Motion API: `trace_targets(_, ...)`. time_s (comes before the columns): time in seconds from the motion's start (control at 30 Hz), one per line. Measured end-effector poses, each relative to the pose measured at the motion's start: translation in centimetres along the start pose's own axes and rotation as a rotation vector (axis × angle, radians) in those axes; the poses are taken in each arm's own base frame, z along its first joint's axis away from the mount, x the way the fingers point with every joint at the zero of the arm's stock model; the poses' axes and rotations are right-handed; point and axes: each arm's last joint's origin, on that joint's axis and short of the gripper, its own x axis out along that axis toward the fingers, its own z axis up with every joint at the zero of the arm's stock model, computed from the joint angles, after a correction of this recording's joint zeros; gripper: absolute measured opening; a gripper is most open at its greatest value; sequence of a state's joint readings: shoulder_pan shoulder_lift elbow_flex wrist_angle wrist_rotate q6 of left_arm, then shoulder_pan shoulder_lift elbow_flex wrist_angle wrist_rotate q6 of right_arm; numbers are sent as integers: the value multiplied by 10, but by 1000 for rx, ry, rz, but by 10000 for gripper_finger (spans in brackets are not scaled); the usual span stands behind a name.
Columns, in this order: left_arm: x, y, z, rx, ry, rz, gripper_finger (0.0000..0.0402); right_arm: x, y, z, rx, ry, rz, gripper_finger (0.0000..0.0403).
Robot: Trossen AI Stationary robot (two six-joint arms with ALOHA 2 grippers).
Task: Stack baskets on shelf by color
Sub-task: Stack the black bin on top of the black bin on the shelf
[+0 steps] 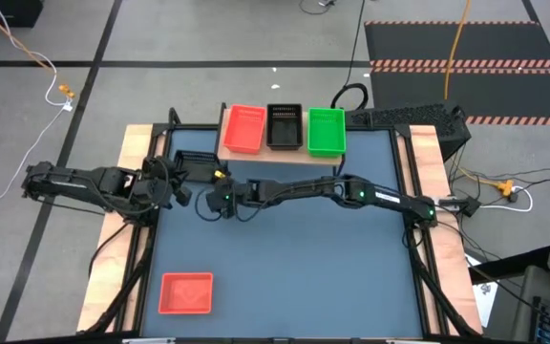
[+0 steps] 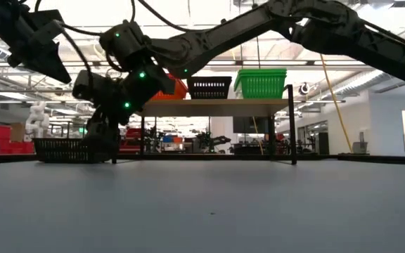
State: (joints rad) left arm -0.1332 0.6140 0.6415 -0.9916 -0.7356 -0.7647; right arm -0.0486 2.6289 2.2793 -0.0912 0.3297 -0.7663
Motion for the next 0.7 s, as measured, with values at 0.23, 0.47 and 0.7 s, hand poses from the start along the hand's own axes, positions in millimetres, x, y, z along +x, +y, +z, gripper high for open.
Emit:
trace_targets(0.23, 0, 0, 0, -16, -2, 1, 47, 6, -12, -12, 40, -41, 60, 213)
trace_targets(0.47, 0, 0, 0, -20, -3, 2, 47, 14, -6, -23, 25, -24, 96, 186)
trace_targets(0.7, 0, 0, 0, -6, -5, 3, 47, 16, -4, -31, 47, 23, 125, 155)
